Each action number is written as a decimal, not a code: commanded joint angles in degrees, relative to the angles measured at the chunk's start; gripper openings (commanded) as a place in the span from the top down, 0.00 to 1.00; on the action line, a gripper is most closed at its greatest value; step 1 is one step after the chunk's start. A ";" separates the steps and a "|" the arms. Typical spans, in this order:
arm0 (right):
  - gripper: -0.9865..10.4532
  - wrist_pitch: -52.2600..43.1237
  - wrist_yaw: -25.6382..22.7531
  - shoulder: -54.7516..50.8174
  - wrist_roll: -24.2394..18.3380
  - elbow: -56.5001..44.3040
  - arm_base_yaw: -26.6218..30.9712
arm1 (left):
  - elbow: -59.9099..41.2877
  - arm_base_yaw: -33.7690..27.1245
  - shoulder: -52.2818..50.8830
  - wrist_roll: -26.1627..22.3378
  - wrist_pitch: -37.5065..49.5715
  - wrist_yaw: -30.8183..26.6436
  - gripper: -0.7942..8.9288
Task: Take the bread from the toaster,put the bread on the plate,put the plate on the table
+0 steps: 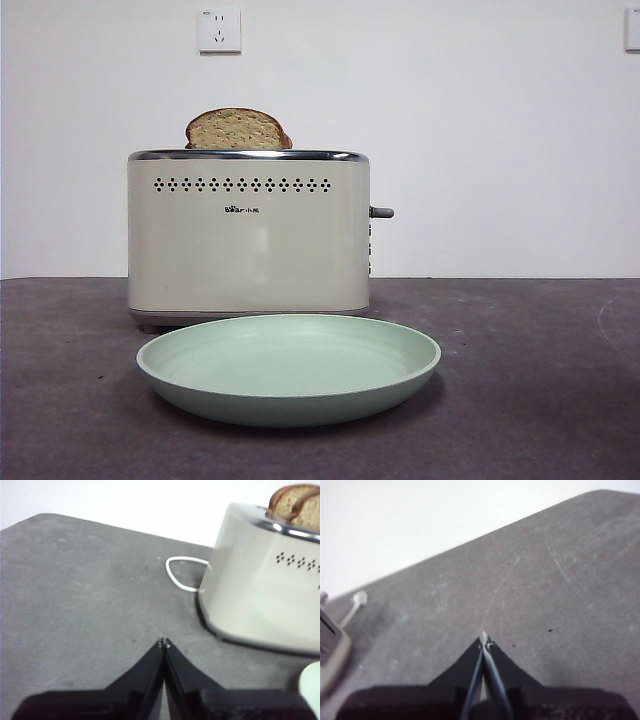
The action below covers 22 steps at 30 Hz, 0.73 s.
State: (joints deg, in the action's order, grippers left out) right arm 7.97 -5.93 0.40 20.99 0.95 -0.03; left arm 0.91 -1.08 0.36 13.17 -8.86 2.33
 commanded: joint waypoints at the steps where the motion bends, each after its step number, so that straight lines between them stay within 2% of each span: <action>1: 0.92 -1.20 2.80 -0.02 7.02 0.76 -0.13 | -0.28 -0.13 -0.13 6.12 1.60 2.54 0.92; 4: 0.92 -1.14 6.25 0.90 7.32 4.42 -0.13 | 2.34 -0.13 -0.04 9.55 1.46 5.49 0.92; 8: 0.92 -0.81 9.40 7.28 5.64 13.09 -0.13 | 9.90 -0.15 2.62 9.94 -1.09 5.70 0.92; 13: 0.92 1.92 15.58 21.16 -0.37 27.69 -0.13 | 22.36 -0.13 12.70 4.94 -3.69 6.69 0.92; 17: 0.92 6.05 23.50 32.57 -3.80 40.46 -0.13 | 33.81 -0.13 24.33 0.17 -6.21 7.45 0.92; 19: 0.91 8.20 28.06 37.46 -5.64 46.34 -0.13 | 39.34 -0.13 29.81 -2.03 -7.76 10.25 0.92; 22: 0.90 11.80 34.58 44.37 -7.96 54.66 -0.13 | 48.39 -0.13 38.64 -2.75 -12.76 16.26 0.92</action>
State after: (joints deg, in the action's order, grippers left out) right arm 19.29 26.92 43.09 15.53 53.34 -0.03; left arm 47.22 -1.08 36.53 12.56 -20.67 16.97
